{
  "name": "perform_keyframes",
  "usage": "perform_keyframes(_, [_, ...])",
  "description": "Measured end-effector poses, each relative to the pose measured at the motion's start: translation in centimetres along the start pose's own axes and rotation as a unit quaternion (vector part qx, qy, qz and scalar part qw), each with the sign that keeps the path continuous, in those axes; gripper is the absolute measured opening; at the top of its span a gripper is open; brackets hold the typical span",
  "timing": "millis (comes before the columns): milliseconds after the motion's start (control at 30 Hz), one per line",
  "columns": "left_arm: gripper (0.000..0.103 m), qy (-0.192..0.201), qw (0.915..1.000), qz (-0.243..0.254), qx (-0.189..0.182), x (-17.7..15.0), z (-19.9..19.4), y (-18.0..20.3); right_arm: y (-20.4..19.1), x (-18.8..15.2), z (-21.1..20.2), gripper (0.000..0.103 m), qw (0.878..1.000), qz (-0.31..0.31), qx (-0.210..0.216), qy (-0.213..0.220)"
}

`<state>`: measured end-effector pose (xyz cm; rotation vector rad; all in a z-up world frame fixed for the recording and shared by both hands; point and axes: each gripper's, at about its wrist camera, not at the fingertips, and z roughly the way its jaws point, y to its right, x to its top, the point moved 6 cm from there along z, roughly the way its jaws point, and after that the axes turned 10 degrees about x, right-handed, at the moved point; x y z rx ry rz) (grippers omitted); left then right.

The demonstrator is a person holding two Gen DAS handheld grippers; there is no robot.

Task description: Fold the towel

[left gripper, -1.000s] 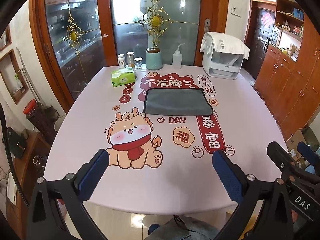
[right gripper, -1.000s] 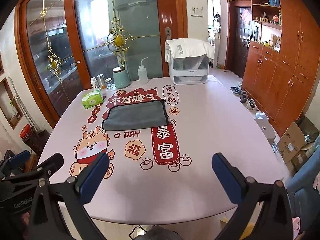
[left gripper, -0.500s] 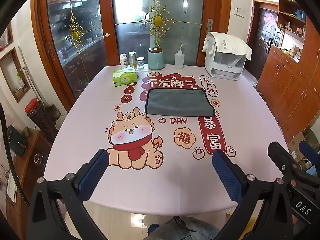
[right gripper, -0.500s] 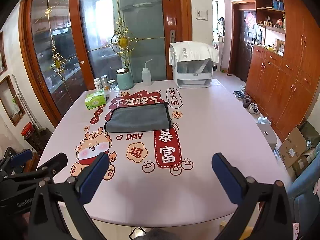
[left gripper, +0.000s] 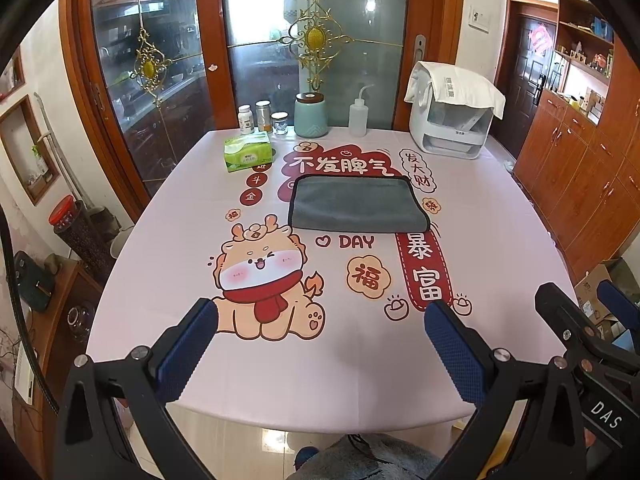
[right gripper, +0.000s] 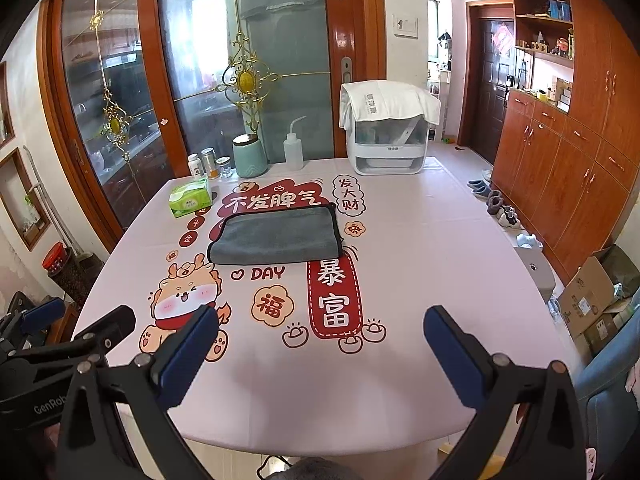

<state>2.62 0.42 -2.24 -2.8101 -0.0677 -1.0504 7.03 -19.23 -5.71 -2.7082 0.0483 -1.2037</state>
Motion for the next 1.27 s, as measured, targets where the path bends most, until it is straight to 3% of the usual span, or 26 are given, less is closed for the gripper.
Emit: perform_keyframes(1267, [0.103, -0.007, 1.0000, 0.004, -0.001, 0.2, 0.6, 0.8, 0.9, 0.0, 1.3, 0.103, 1.000, 0.007, -0.005, -0.007])
